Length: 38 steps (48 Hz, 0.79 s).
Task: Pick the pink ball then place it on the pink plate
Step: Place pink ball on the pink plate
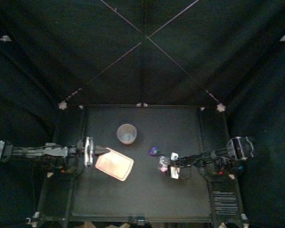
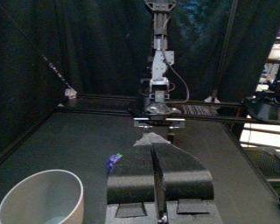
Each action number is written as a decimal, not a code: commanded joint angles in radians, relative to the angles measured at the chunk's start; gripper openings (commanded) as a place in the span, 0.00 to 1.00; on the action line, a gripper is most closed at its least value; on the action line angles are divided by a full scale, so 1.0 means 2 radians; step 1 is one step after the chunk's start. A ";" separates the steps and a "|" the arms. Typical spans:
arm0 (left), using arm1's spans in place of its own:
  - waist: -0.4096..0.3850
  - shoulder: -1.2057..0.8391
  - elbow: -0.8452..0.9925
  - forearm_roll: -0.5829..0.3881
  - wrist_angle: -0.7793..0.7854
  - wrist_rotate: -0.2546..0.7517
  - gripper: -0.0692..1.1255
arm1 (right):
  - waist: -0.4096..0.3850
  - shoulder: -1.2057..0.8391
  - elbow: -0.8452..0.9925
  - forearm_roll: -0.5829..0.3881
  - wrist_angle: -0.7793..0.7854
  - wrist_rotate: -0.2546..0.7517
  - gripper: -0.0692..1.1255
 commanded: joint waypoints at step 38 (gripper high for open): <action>-0.001 0.003 -0.003 -0.004 -0.012 0.000 0.13 | -0.024 0.291 -0.442 -0.098 -0.035 -0.005 0.64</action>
